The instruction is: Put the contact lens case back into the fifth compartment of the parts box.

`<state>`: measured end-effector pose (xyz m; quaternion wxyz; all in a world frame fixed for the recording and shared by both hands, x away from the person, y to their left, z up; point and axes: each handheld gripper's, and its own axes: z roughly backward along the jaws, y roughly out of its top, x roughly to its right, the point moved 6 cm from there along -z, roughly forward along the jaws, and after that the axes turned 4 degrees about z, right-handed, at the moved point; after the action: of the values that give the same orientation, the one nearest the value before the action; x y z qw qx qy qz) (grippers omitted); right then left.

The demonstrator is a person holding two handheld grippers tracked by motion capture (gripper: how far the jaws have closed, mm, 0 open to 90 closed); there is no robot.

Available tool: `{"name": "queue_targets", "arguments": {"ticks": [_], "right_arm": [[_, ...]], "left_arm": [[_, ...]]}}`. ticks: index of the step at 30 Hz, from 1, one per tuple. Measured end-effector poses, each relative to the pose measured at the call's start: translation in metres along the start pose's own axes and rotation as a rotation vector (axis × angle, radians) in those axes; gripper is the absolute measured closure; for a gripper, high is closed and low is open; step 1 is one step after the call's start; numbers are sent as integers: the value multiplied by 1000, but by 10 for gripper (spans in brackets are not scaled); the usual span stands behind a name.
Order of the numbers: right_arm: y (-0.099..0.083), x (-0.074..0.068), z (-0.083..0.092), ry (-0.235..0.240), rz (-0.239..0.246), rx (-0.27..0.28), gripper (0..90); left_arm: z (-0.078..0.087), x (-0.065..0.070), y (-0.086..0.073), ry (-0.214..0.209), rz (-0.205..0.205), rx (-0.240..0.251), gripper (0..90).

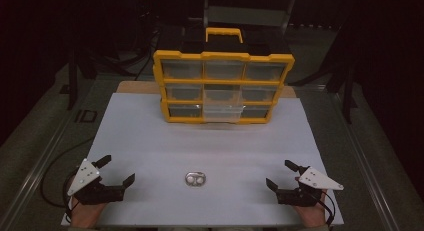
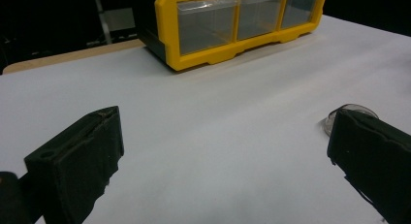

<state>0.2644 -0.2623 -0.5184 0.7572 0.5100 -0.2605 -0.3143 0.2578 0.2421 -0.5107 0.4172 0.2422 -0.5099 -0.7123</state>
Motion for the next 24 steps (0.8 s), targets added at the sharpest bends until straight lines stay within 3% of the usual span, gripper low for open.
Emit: {"name": "queue_targets", "arguments": {"ticks": [11,15,24], "right_arm": [[0,-1,-1,-1,6,-16,80],[1,0,-1,-8,2,-17,80],[3,0,0,-17,-5,-14,80]], "left_arm": [[0,-1,2,0,14,-12,2],[-1,2,6,-23,12,-18,2],[-11,21,19,-87,-88,-102,1]]}}
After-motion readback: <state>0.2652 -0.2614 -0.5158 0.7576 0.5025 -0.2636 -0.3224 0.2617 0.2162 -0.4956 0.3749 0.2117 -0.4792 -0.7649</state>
